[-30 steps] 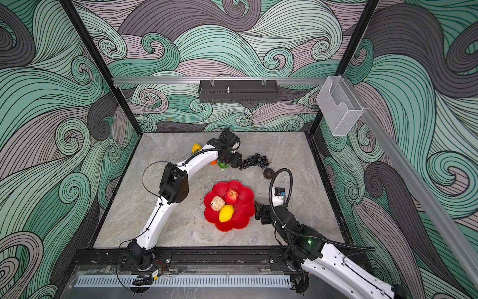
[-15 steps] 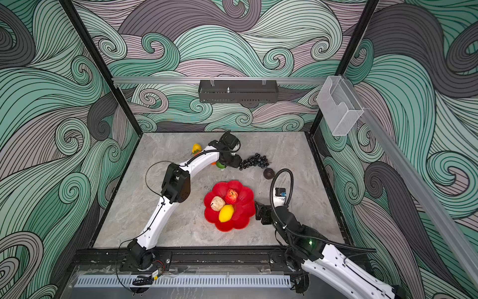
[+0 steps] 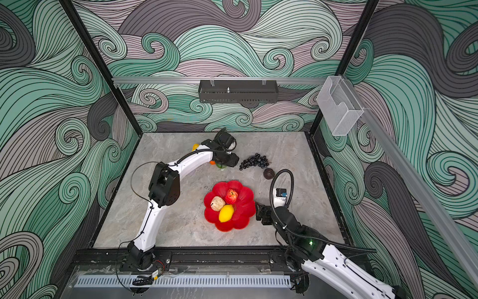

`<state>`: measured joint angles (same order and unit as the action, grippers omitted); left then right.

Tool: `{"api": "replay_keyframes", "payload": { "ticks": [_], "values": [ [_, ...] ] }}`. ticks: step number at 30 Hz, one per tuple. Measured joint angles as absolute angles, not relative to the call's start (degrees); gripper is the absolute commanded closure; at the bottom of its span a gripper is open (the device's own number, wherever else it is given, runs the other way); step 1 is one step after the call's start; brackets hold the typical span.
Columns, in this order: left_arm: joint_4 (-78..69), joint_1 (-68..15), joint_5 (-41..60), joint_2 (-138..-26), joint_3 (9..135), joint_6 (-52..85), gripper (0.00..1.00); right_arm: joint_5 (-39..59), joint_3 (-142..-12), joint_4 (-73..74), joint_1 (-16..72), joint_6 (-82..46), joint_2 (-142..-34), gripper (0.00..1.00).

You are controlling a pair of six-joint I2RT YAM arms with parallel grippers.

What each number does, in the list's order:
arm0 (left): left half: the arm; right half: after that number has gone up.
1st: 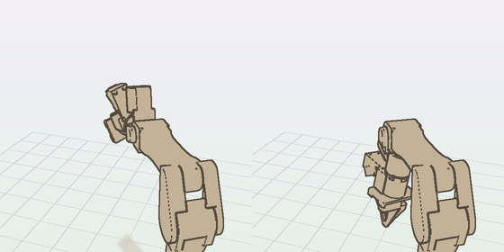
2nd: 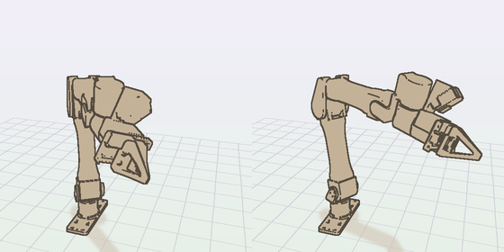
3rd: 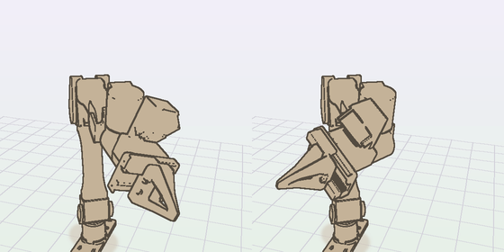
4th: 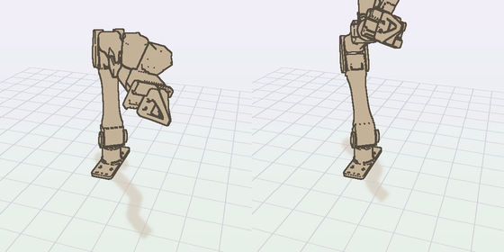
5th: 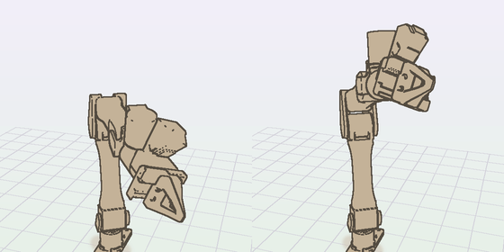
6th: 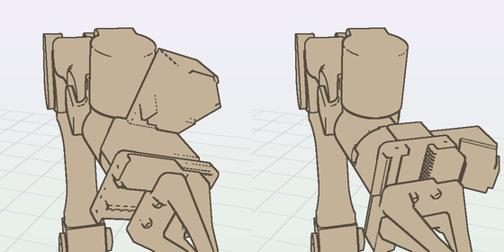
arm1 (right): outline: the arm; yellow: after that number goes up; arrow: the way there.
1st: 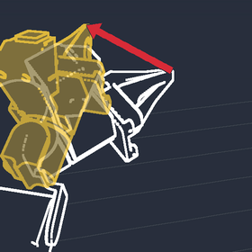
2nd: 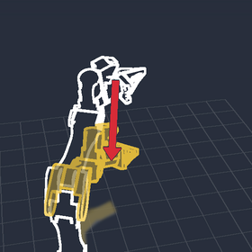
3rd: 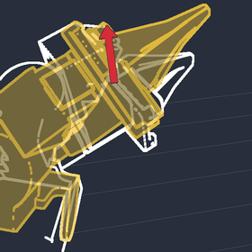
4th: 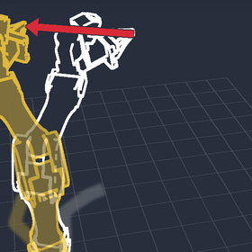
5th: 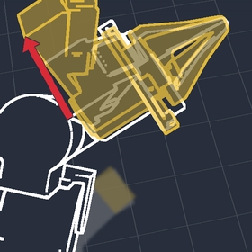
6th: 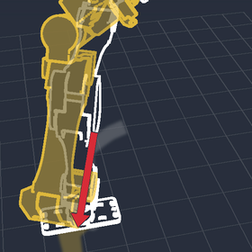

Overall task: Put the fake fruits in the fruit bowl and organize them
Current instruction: 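Lift the avocado toward the bowl with the left gripper while the right gripper approaches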

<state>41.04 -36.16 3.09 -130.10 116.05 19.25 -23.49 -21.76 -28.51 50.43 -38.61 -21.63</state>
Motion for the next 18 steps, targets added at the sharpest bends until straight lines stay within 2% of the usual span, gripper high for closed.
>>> {"api": "replay_keyframes", "payload": {
  "ticks": [10, 18],
  "values": [
    [18.3, -37.8, 4.8, -98.9, 80.0, 22.2, 0.53, -22.4, -23.7, -28.6, 50.4, -42.8, -21.5, 0.16],
    [2.0, -43.5, 5.9, -86.1, 58.2, 19.5, 0.53, -18.8, -23.7, -24.7, 50.3, -46.0, -21.6, 0.15]
  ]
}}
